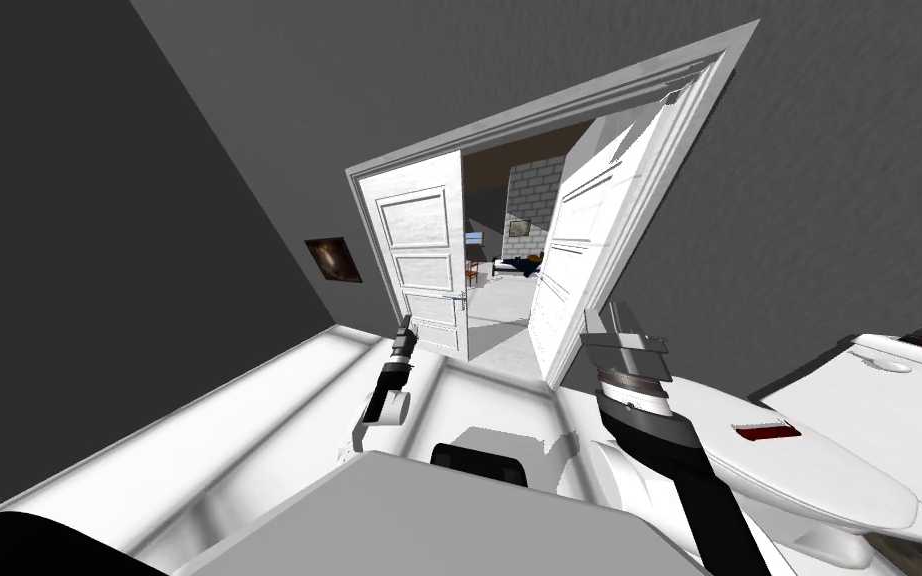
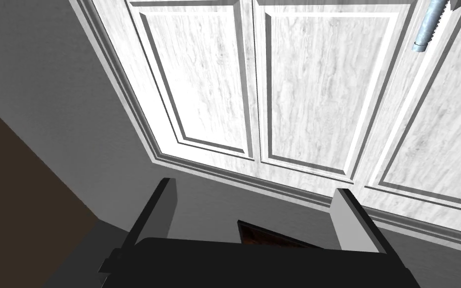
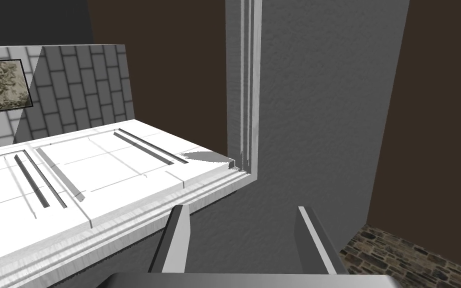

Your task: Push the door open

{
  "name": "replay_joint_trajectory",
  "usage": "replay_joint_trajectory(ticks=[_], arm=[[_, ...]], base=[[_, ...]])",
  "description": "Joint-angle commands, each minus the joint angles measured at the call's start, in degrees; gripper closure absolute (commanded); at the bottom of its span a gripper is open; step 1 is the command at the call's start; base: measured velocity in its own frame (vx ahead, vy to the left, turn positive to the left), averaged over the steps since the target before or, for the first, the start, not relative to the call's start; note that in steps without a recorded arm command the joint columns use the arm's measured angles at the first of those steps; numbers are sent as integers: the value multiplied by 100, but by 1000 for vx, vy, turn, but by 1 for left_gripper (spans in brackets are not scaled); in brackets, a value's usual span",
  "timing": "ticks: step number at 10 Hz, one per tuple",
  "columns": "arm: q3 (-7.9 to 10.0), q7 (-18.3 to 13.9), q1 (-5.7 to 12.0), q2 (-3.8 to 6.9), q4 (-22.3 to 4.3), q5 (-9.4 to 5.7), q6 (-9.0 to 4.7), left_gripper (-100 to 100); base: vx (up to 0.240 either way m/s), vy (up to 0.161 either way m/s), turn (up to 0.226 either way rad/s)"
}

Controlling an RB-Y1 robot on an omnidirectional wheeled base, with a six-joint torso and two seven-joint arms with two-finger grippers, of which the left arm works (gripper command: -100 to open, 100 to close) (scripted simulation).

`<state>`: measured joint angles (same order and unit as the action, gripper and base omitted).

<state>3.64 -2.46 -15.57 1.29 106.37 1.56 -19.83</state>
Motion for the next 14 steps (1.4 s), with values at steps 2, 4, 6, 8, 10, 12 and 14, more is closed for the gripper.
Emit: replay_joint_trajectory(ticks=[2, 4, 6, 8, 10, 12, 14], arm=[[141, 72, 268, 27, -436, -5, -7, -100], [210, 103, 396, 41, -653, -9, -1, -100], [349, 165, 657, 58, -1029, -17, 9, -100], [491, 228, 920, 67, -1407, -25, 20, -100], [561, 260, 1051, 66, -1684, -29, 25, -100], [632, 292, 1183, 65, -1891, -33, 31, -100], [769, 353, 1440, 51, -2272, -41, 41, -100]], base=[[61, 56, -138], [63, 68, -121], [57, 56, -141], [79, 82, -203], [39, 62, -71], [53, 75, -130], [44, 61, -120]])
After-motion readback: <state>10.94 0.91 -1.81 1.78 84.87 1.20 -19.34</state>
